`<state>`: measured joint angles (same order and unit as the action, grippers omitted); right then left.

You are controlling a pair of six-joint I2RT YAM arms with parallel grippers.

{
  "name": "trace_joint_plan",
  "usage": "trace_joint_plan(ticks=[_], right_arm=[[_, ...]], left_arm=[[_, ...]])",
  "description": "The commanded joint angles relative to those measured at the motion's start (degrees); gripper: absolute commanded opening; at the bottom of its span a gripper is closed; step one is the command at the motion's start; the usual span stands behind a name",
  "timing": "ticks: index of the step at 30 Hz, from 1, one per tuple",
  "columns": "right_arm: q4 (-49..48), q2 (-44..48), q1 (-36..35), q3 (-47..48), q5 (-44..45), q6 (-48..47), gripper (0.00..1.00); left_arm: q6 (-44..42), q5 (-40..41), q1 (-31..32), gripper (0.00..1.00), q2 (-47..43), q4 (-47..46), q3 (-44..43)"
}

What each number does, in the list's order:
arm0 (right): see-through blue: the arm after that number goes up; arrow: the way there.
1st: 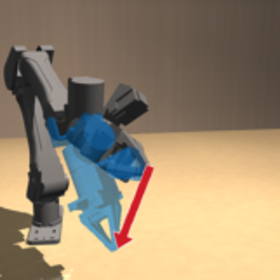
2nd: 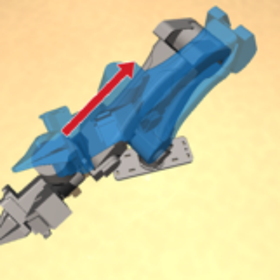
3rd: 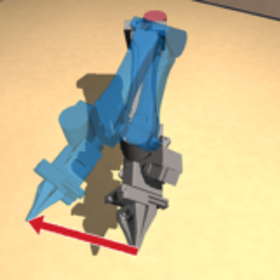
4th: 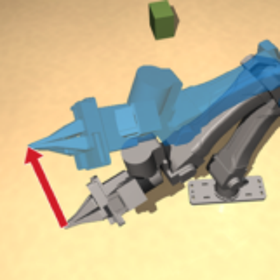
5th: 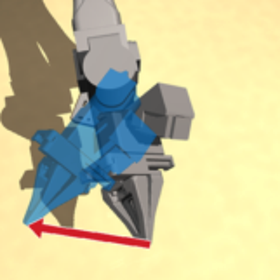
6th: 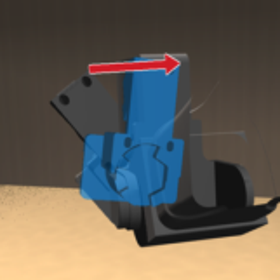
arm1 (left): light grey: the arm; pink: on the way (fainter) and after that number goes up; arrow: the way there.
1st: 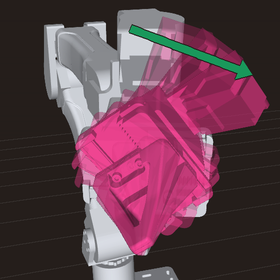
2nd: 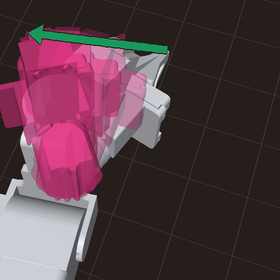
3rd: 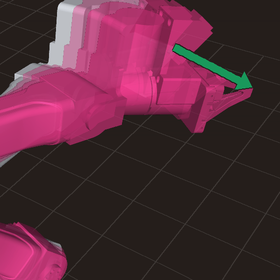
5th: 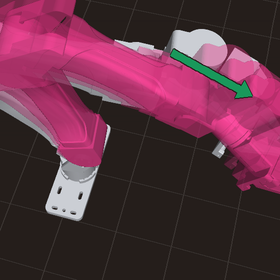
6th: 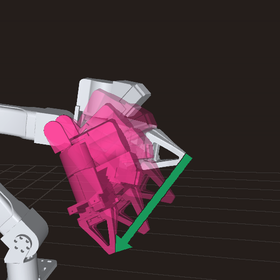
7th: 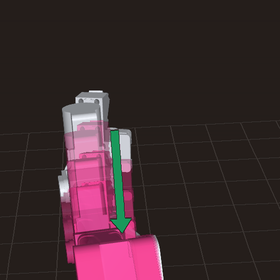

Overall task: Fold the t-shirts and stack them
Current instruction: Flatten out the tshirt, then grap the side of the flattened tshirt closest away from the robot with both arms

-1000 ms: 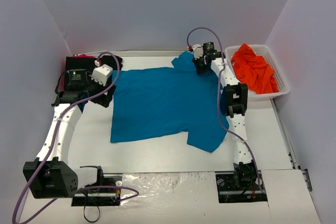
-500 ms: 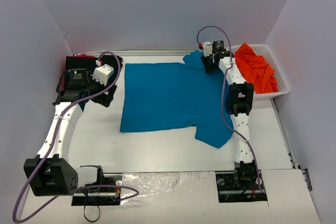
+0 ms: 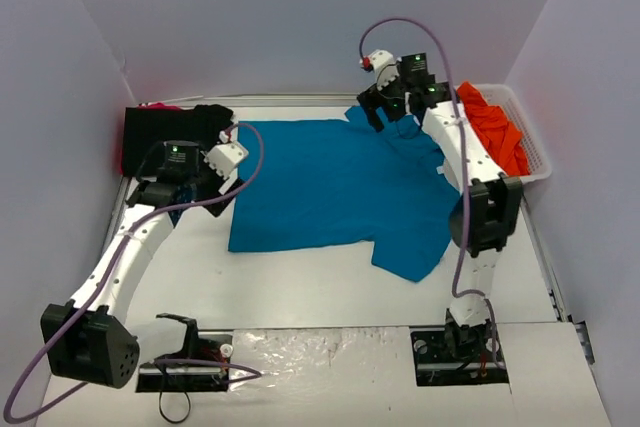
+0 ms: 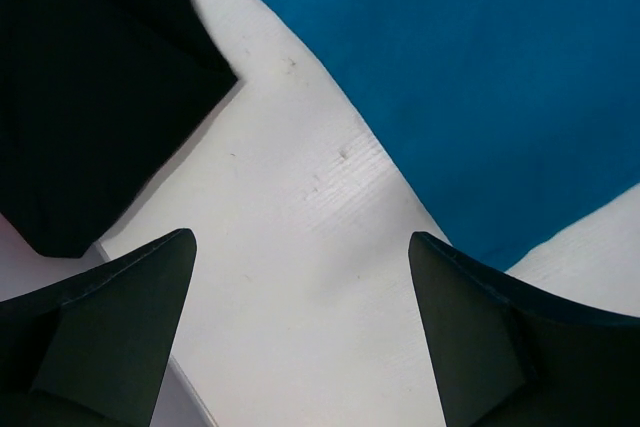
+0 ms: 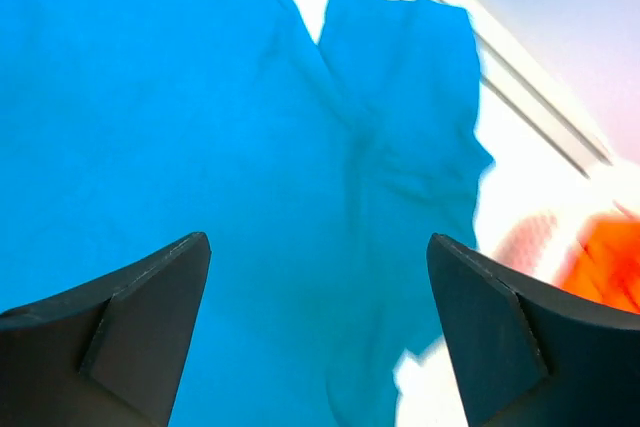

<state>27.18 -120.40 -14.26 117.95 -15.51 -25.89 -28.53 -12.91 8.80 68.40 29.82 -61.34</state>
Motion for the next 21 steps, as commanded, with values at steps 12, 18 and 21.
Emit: trace_joint_plan(ticks=[12, 18, 21], right_arm=[[1.38, 34.59, 8.63, -46.13, -0.66, -1.18, 0.78], [1.12, 40.5, 10.47, -53.7, -2.67, 0.23, 0.79], [1.21, 41.38, 12.5, -54.41, -4.53, 0.4, 0.79]], left_arm=[[-14.97, 12.38, 15.72, 0.87, -11.35, -3.35, 24.24], [-15.85, 12.38, 16.78, 0.88, -12.68, -6.7, 30.22], [-15.85, 14.57, 16.87, 0.87, -13.21, -11.35, 32.77]])
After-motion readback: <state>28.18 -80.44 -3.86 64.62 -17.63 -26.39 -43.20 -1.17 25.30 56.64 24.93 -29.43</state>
